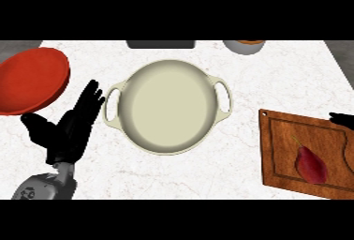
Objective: Pick the pear from the cutting board and place it in the pot
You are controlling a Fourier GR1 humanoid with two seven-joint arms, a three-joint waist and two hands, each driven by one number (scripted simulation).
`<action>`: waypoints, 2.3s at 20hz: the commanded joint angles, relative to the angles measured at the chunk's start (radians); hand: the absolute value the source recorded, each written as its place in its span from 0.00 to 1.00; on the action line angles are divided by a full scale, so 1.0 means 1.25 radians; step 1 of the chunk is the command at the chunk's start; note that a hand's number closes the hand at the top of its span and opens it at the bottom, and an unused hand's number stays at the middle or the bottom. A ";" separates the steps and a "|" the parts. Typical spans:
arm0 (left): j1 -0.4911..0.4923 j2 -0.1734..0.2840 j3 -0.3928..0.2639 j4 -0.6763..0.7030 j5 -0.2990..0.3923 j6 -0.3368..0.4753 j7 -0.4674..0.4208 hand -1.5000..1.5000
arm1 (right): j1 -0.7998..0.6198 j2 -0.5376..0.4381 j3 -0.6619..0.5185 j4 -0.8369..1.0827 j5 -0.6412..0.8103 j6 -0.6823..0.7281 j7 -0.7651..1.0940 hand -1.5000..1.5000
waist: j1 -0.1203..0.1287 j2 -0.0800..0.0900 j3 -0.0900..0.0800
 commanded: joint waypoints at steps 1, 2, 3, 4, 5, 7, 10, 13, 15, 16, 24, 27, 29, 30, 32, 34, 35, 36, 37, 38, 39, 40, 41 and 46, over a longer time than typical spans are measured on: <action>0.042 -0.011 0.009 -0.011 -0.006 -0.022 -0.014 0.50 | 0.098 0.041 -0.044 -0.113 -0.006 0.009 0.019 0.00 | -0.009 -0.002 0.000; 0.025 0.002 0.038 -0.020 -0.011 -0.034 0.001 0.50 | 0.032 0.057 -0.045 -0.082 0.008 0.040 0.040 0.00 | -0.003 -0.001 0.000; -0.020 -0.034 0.032 0.027 -0.017 -0.018 0.002 0.50 | 0.051 0.072 -0.049 -0.093 0.017 0.027 0.029 0.00 | -0.005 -0.001 0.000; 0.032 -0.021 0.030 -0.028 -0.033 -0.018 0.015 0.50 | 0.041 0.077 -0.048 -0.074 0.043 0.026 0.006 0.00 | -0.002 -0.001 0.000; 0.043 -0.012 0.028 -0.027 -0.025 -0.038 -0.006 0.50 | 0.079 0.131 -0.012 -0.124 0.056 -0.011 0.059 0.00 | -0.003 -0.001 0.000; -0.020 -0.048 0.018 -0.017 -0.056 0.001 0.045 0.50 | -0.010 0.136 -0.014 -0.080 0.045 0.064 0.109 0.00 | 0.000 0.000 0.000; 0.051 -0.044 0.023 -0.037 -0.051 -0.047 0.006 0.50 | 0.058 0.159 -0.041 -0.127 0.086 0.048 0.111 0.00 | -0.001 0.000 0.000; -0.007 -0.031 0.067 -0.018 -0.036 -0.061 0.036 0.50 | 0.005 0.182 -0.002 -0.058 0.149 0.022 0.114 0.00 | 0.001 0.001 0.000; -0.025 -0.062 0.038 -0.025 -0.079 -0.015 0.073 0.50 | 0.023 0.199 0.002 -0.078 0.180 0.005 0.135 0.00 | -0.001 0.000 0.000; -0.022 -0.047 0.067 -0.001 -0.051 -0.058 0.039 0.50 | -0.011 0.201 0.015 -0.047 0.198 0.015 0.147 0.00 | 0.001 0.001 0.000; 0.018 -0.090 0.060 -0.030 -0.085 -0.070 0.036 0.50 | 0.012 0.229 0.033 -0.042 0.295 0.000 0.097 0.00 | -0.001 0.000 0.000; 0.057 -0.070 0.072 -0.059 -0.088 -0.086 0.024 0.50 | -0.024 0.285 0.092 0.021 0.363 -0.045 0.144 0.00 | 0.004 0.000 0.000; 0.031 -0.073 0.088 -0.062 -0.083 -0.092 0.056 0.50 | -0.015 0.241 0.050 0.047 0.369 -0.037 0.089 0.00 | 0.001 0.000 0.000; -0.005 -0.075 0.101 -0.014 -0.081 -0.098 0.051 0.50 | -0.046 0.288 0.086 0.068 0.397 -0.051 0.132 0.00 | 0.001 0.001 0.000; 0.021 -0.101 0.063 -0.049 -0.112 -0.076 0.055 0.50 | -0.078 0.249 0.075 0.130 0.413 -0.047 0.087 0.00 | 0.003 0.001 0.000; 0.034 -0.111 0.071 -0.046 -0.112 -0.090 0.048 0.50 | -0.075 0.266 0.064 0.111 0.418 -0.025 0.089 0.00 | 0.001 0.000 0.000; 0.007 -0.073 0.131 -0.017 -0.064 -0.139 0.047 0.50 | -0.050 0.266 0.056 0.049 0.411 0.008 0.114 0.00 | -0.001 0.000 0.000; 0.064 -0.097 0.090 -0.055 -0.098 -0.109 0.043 0.50 | -0.055 0.288 0.098 0.068 0.441 -0.009 0.124 0.00 | 0.002 0.000 0.000; -0.007 -0.098 0.107 -0.026 -0.091 -0.101 0.074 0.50 | -0.114 0.311 0.108 0.188 0.468 -0.074 0.099 0.00 | 0.004 0.001 0.000; -0.005 -0.123 0.080 -0.040 -0.119 -0.087 0.071 0.50 | -0.064 0.294 0.080 0.126 0.458 -0.050 0.096 0.00 | 0.000 0.000 0.000; -0.060 -0.111 0.107 0.017 -0.120 -0.090 0.072 0.50 | -0.075 0.296 0.081 0.169 0.467 -0.075 0.080 0.00 | -0.001 0.001 0.000; 0.032 -0.087 0.125 -0.029 -0.086 -0.144 0.034 0.50 | -0.083 0.311 0.085 0.175 0.479 -0.072 0.091 0.00 | 0.002 0.000 0.000; 0.020 -0.116 0.115 0.042 -0.104 -0.137 -0.026 0.50 | -0.068 0.304 0.066 0.092 0.449 -0.010 0.101 0.00 | -0.002 0.000 0.000; -0.001 -0.130 0.098 0.016 -0.125 -0.112 0.019 0.50 | -0.075 0.311 0.061 0.151 0.422 -0.100 -0.036 1.00 | -0.001 0.001 0.000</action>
